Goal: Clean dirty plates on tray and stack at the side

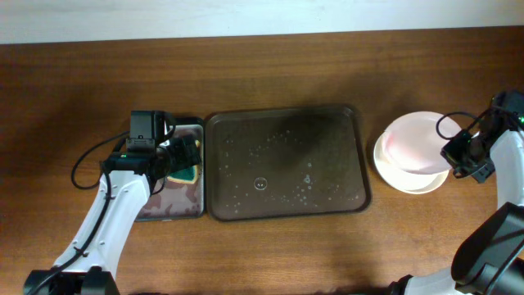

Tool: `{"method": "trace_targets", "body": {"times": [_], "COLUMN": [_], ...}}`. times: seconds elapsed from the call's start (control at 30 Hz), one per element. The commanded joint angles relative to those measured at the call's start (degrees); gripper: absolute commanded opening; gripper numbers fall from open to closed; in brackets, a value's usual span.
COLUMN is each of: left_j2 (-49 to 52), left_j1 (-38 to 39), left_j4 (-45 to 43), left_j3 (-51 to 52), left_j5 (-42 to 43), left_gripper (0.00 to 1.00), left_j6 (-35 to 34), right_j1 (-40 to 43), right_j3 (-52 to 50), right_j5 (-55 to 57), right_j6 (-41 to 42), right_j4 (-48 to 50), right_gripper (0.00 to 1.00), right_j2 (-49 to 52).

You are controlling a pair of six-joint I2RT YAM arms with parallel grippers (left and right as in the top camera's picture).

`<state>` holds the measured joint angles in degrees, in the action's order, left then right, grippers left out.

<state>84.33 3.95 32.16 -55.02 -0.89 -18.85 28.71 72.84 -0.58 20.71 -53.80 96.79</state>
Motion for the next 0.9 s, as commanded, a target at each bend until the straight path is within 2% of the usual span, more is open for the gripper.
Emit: {"method": "trace_targets", "body": {"times": [0.0, 0.17, 0.3, 0.47, 0.57, 0.7, 0.87], "left_j2": [0.0, 0.0, 0.0, 0.0, 0.0, 0.0, 0.0], "left_j1": [-0.4, -0.4, -0.4, -0.4, -0.4, -0.4, -0.4], "left_j4": [0.0, 0.0, 0.0, 0.0, 0.0, 0.0, 0.0], "left_j3": [-0.3, -0.3, -0.3, -0.3, -0.3, -0.3, -0.3], "left_j5": [-0.6, -0.6, -0.6, -0.6, -0.6, -0.6, -0.6], "left_gripper": [1.00, 1.00, 1.00, 1.00, 1.00, 1.00, 1.00], "left_j6": [0.7, 0.7, 0.7, 0.7, 0.7, 0.7, 0.7], "right_j1": [-1.0, -6.9, -14.0, -26.8, -33.3, -42.3, -51.7], "right_j3": [1.4, 5.0, 5.6, 5.6, 5.6, 5.6, 5.6], "right_j5": [-9.4, -10.8, -4.0, 15.2, 28.0, 44.2, 58.2], "right_j6": [-6.1, -12.7, -14.6, -14.2, -9.6, -8.2, -7.8], "right_j4": [1.5, 2.0, 2.3, 2.2, 2.2, 2.4, 3.3], "right_gripper": [0.04, 0.04, 0.04, 0.04, 0.04, 0.04, 0.04], "right_j2": [-1.9, -6.0, -9.3, -10.5, -10.5, -10.1, -8.6]}}
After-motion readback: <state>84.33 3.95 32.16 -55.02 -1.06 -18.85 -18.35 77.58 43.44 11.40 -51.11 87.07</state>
